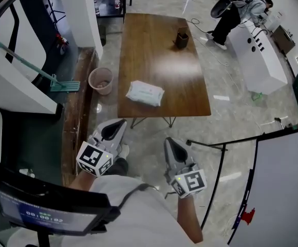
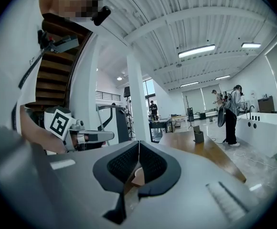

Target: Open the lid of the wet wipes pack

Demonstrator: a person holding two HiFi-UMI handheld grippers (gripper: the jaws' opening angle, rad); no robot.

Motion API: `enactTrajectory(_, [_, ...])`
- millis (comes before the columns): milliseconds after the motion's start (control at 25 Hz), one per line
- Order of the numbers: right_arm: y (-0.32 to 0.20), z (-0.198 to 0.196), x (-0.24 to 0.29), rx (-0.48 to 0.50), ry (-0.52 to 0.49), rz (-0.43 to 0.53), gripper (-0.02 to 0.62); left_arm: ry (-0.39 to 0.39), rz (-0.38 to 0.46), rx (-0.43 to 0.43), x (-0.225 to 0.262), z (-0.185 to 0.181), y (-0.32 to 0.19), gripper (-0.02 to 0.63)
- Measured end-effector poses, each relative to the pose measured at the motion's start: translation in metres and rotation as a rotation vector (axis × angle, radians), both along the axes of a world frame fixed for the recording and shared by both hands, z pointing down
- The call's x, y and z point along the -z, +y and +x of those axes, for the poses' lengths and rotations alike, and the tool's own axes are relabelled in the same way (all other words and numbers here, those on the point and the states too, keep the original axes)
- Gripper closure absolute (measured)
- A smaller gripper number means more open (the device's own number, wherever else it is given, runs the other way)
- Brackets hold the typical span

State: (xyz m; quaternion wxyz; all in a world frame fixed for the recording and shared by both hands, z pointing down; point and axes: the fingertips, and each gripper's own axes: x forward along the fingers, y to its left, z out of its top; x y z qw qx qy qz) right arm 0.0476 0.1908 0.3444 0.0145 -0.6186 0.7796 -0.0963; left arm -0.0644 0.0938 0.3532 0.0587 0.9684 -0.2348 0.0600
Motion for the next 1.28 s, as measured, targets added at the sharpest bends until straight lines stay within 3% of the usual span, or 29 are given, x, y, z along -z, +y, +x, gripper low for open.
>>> enactTrajectory(760, [-0.127,0.008,-0.001,-0.092,0.046,-0.046,0.586,-0.032,-0.001,-0.179,-0.01,0.036,-0.118,0.603])
enactTrajectory(1280, [-0.163,0.016,-0.012,-0.147,0.039,-0.087,0.586,-0.04,-0.06,-0.227,-0.028,0.037,-0.163,0.601])
